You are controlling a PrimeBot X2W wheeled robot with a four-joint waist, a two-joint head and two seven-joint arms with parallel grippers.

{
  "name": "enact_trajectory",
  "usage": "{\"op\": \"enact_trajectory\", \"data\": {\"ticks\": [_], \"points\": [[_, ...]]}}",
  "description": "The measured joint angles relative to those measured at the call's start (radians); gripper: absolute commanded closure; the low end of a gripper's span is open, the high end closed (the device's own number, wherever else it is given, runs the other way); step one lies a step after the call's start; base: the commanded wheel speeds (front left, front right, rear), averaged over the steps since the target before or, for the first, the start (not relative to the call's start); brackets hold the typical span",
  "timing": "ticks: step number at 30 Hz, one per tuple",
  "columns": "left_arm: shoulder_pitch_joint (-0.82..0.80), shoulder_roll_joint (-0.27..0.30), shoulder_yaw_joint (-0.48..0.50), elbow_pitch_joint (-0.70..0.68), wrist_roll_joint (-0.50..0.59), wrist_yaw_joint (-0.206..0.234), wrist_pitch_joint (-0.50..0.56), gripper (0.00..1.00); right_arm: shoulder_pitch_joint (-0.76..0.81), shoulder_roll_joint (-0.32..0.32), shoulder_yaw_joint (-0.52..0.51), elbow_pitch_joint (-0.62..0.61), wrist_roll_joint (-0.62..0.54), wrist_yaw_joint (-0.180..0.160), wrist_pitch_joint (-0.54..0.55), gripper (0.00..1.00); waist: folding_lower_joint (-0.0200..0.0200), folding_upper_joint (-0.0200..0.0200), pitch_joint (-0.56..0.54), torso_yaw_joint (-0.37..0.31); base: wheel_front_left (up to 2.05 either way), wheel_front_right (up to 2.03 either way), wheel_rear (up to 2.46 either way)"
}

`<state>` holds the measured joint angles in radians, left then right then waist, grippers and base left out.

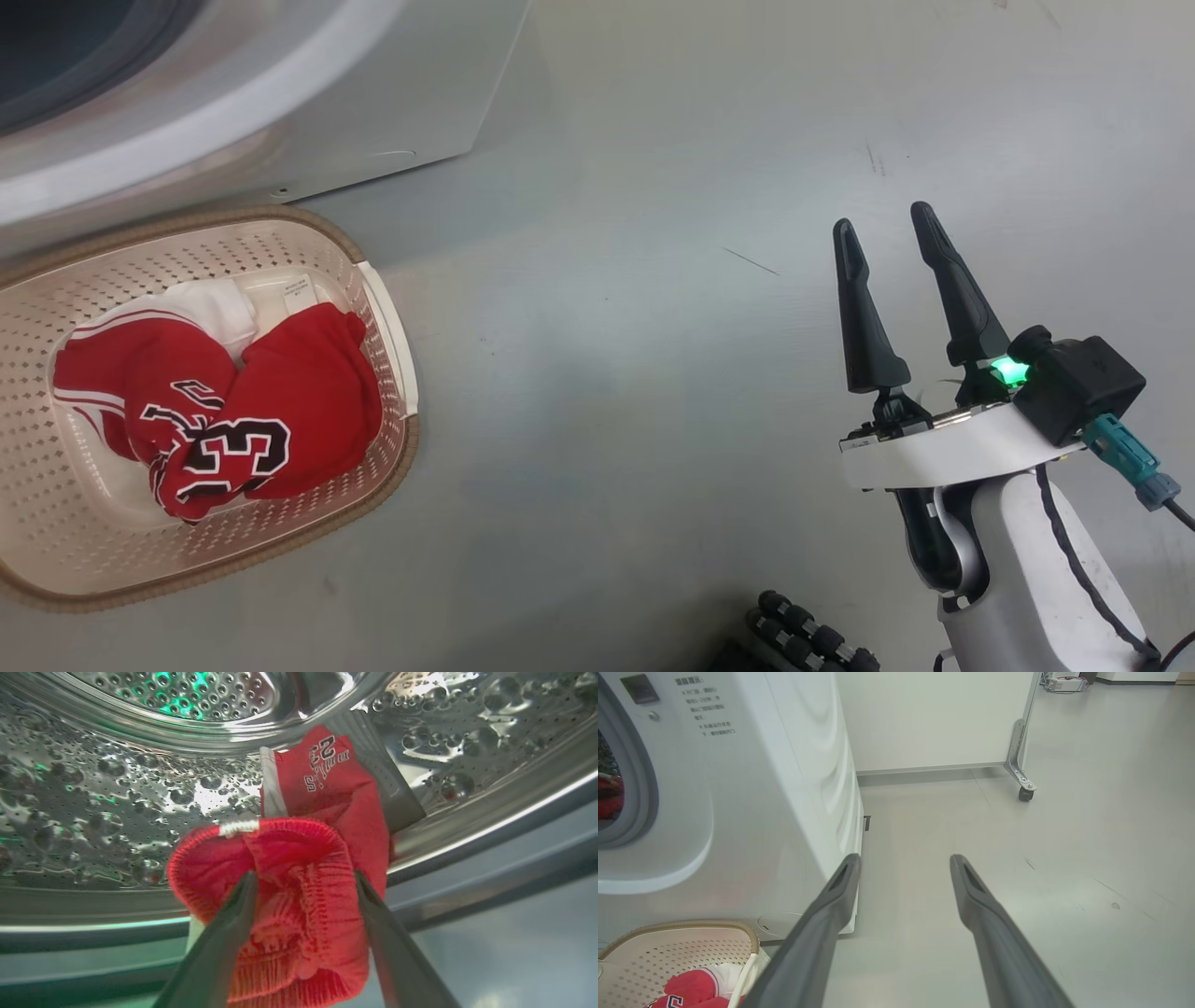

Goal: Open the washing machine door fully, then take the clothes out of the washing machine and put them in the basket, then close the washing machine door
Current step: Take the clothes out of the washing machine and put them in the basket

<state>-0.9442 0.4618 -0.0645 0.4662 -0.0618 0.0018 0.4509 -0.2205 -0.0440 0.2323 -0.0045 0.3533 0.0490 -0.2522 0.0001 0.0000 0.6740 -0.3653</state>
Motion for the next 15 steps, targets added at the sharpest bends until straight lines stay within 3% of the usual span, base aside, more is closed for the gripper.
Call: {"op": "enact_trajectory", "data": {"ticks": [1,3,11,15], "points": [[0.0,0.0,0.0,0.007,0.0,0.0,0.008,0.02,-0.001,0.0,-0.001,0.0,0.0,0.0,0.0,0.0,0.0,0.0,0.002,-0.002,0.0,0.0,0.0],[-0.003,0.0,0.001,0.019,-0.006,-0.003,0.028,0.99,-0.002,0.0,-0.001,0.0,0.003,-0.001,0.0,0.0,0.0,0.0,0.004,-0.003,0.0,0.0,0.0],[-0.021,-0.001,0.003,0.036,-0.01,-0.004,0.042,1.0,-0.008,0.0,-0.002,0.0,0.007,-0.011,0.0,0.0,-0.0001,0.0,0.003,0.004,0.0,0.0,0.0],[-0.04,-0.032,0.008,0.029,-0.035,-0.004,0.016,1.0,-0.008,0.001,-0.021,0.0,0.005,-0.018,0.0,0.0,-0.0001,0.0,0.001,0.017,0.0,0.0,0.0]]}}
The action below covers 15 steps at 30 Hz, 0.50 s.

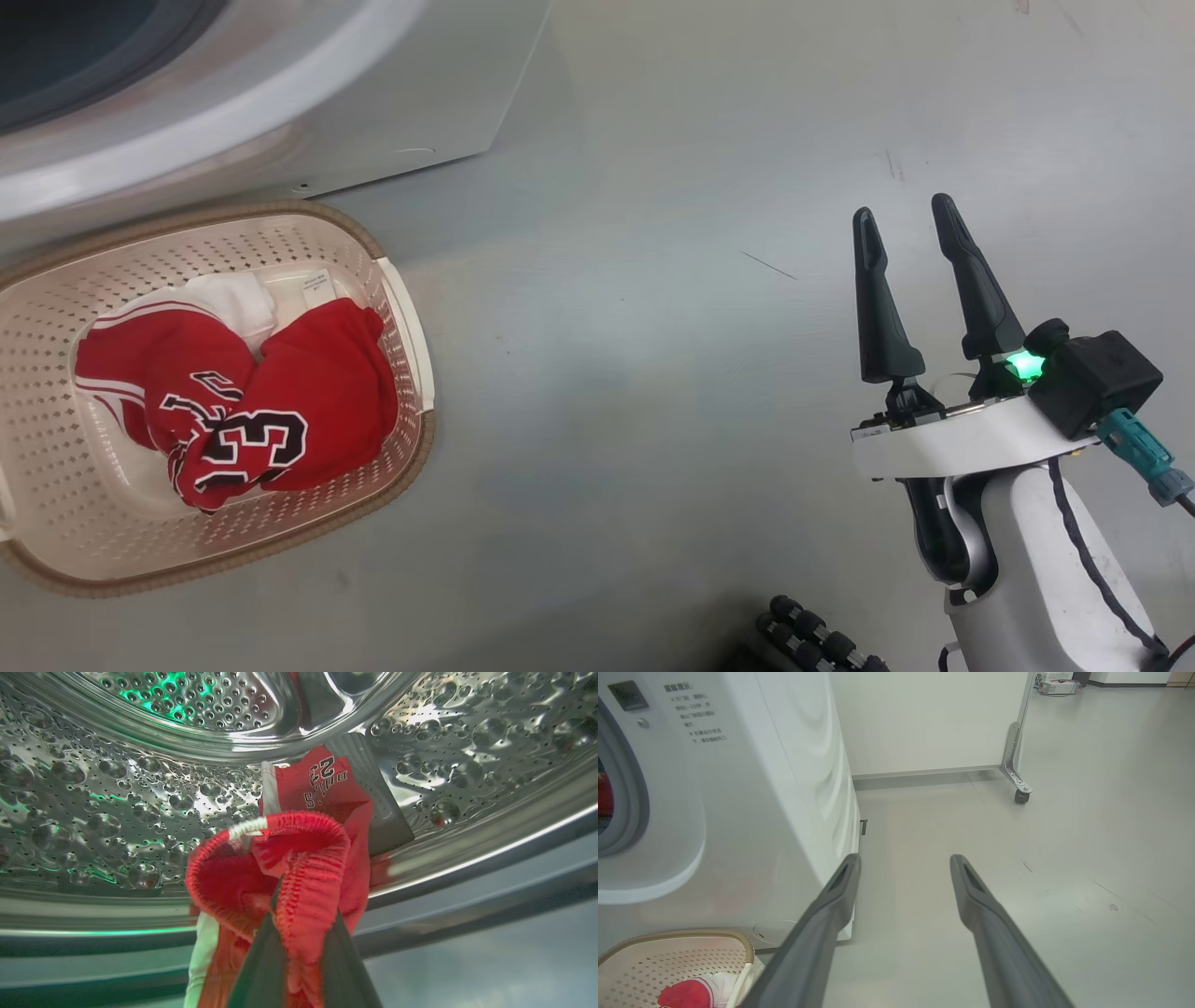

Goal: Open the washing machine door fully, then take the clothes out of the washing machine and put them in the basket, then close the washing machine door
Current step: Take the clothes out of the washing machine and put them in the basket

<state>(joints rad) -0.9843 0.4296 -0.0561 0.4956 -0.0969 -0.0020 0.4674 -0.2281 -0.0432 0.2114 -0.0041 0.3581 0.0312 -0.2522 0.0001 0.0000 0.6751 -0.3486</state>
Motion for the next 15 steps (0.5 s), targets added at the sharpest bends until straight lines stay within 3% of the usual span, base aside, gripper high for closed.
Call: {"op": "enact_trajectory", "data": {"ticks": [6,15], "points": [[-0.005,-0.016,0.009,-0.028,-0.009,0.0,-0.07,1.0,0.0,0.0,-0.014,-0.003,-0.015,0.0,0.0,0.0,0.0001,0.0,-0.007,0.026,0.0,0.0,0.0],[0.03,-0.131,0.02,-0.124,-0.063,0.016,-0.272,1.0,0.0,0.0,-0.042,-0.007,-0.074,0.002,0.0,0.0,0.0,0.0,-0.038,0.092,0.0,0.0,0.0]]}}
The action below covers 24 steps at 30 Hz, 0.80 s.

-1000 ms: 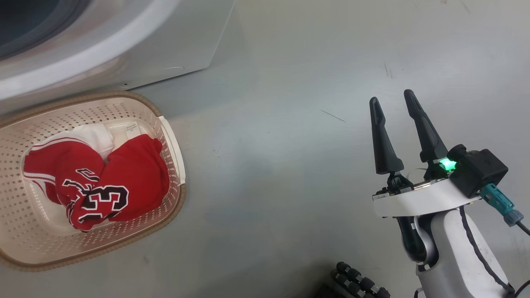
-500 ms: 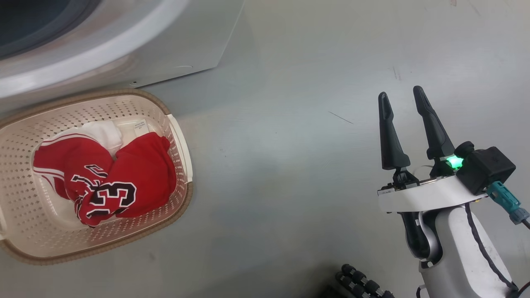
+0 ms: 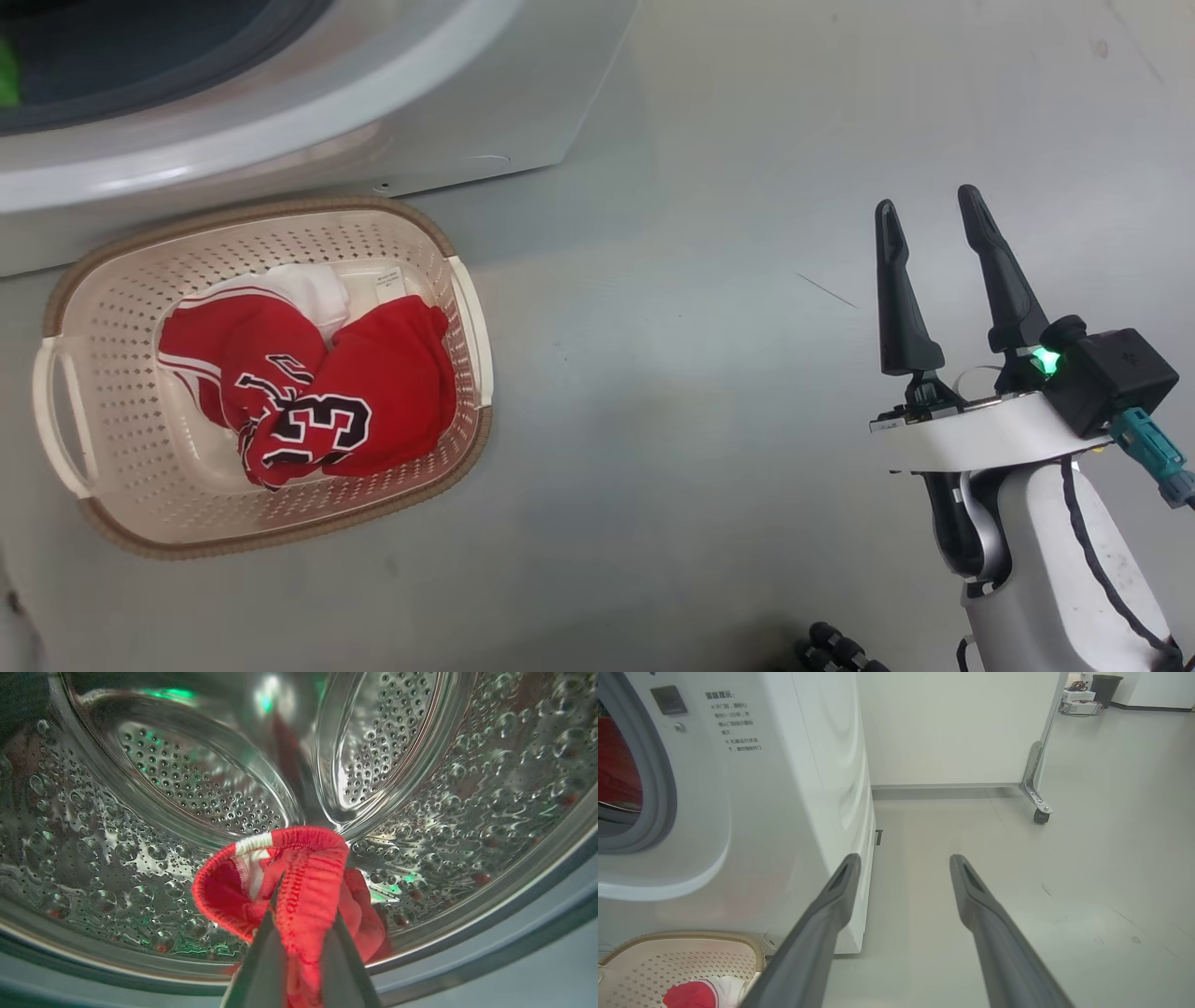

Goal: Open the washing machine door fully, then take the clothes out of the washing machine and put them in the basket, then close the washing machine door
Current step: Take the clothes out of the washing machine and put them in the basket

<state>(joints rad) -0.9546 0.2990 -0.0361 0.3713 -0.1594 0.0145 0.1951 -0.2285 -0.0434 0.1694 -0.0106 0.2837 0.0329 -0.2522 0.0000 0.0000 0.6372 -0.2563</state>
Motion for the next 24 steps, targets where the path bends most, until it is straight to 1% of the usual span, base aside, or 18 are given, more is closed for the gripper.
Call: {"op": "enact_trajectory", "data": {"ticks": [5,7,12,19,24], "points": [[0.056,-0.05,-0.001,-0.047,-0.008,0.022,-0.1,1.0,0.0,-0.006,-0.005,0.001,-0.024,0.002,0.0,0.0,0.0,0.0,-0.022,0.035,0.0,0.0,0.0],[0.083,-0.067,0.001,-0.066,-0.009,0.031,-0.139,1.0,0.002,-0.009,-0.006,0.002,-0.031,0.009,0.0,0.0,0.0,0.0,-0.032,0.048,0.0,0.0,0.0],[0.157,-0.127,0.001,-0.111,-0.035,0.043,-0.236,1.0,0.011,-0.03,-0.019,0.007,-0.048,0.009,0.0,0.0,0.0,0.0,-0.06,0.083,0.0,0.0,0.0],[0.283,-0.171,-0.005,-0.156,-0.035,0.06,-0.348,1.0,0.023,-0.039,-0.03,0.009,-0.059,0.009,0.0,0.0,0.0,0.0,-0.109,0.126,0.0,0.0,0.0],[0.362,-0.21,-0.024,-0.197,-0.035,0.061,-0.419,1.0,0.048,-0.044,-0.033,0.018,-0.066,0.01,0.0,0.0,0.0,0.0,-0.15,0.153,0.0,0.0,0.0]]}}
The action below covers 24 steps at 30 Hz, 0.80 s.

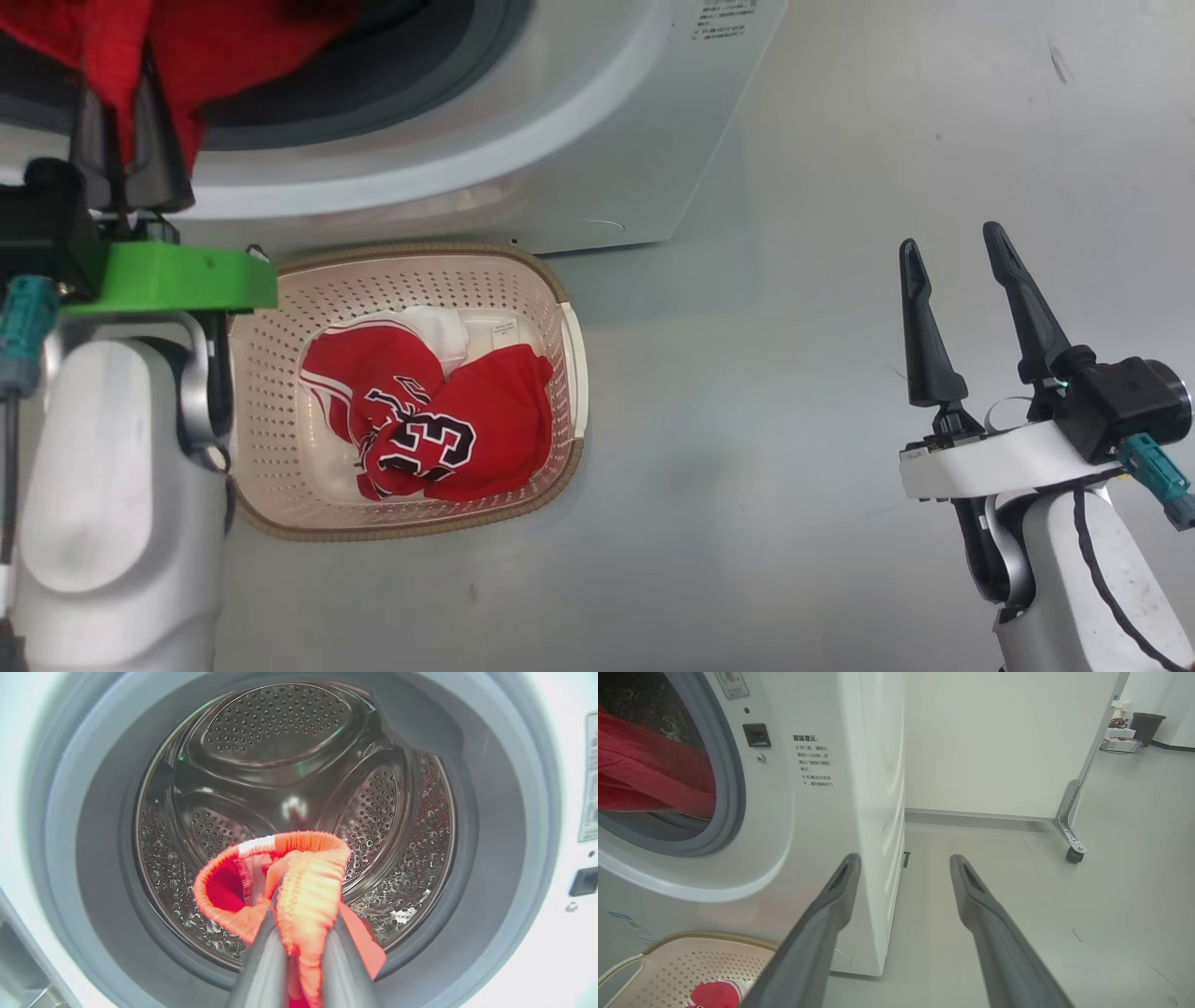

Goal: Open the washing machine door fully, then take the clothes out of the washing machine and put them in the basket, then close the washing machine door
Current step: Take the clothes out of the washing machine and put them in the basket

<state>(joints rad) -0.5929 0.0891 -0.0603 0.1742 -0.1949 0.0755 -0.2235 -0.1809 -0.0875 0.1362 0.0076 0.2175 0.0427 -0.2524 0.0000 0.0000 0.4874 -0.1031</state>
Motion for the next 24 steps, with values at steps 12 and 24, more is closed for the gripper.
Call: {"op": "enact_trajectory", "data": {"ticks": [12,24], "points": [[0.198,-0.023,-0.053,-0.116,0.006,0.01,-0.017,1.0,0.072,-0.002,0.004,0.024,-0.012,0.0,0.0,0.0,0.0,0.0,-0.106,0.066,0.0,0.0,0.0],[0.35,-0.021,-0.069,-0.209,0.03,0.018,-0.018,1.0,0.126,0.002,0.04,0.042,-0.019,0.0,0.0,0.0,0.0,0.0,-0.211,0.09,0.0,0.0,0.0]]}}
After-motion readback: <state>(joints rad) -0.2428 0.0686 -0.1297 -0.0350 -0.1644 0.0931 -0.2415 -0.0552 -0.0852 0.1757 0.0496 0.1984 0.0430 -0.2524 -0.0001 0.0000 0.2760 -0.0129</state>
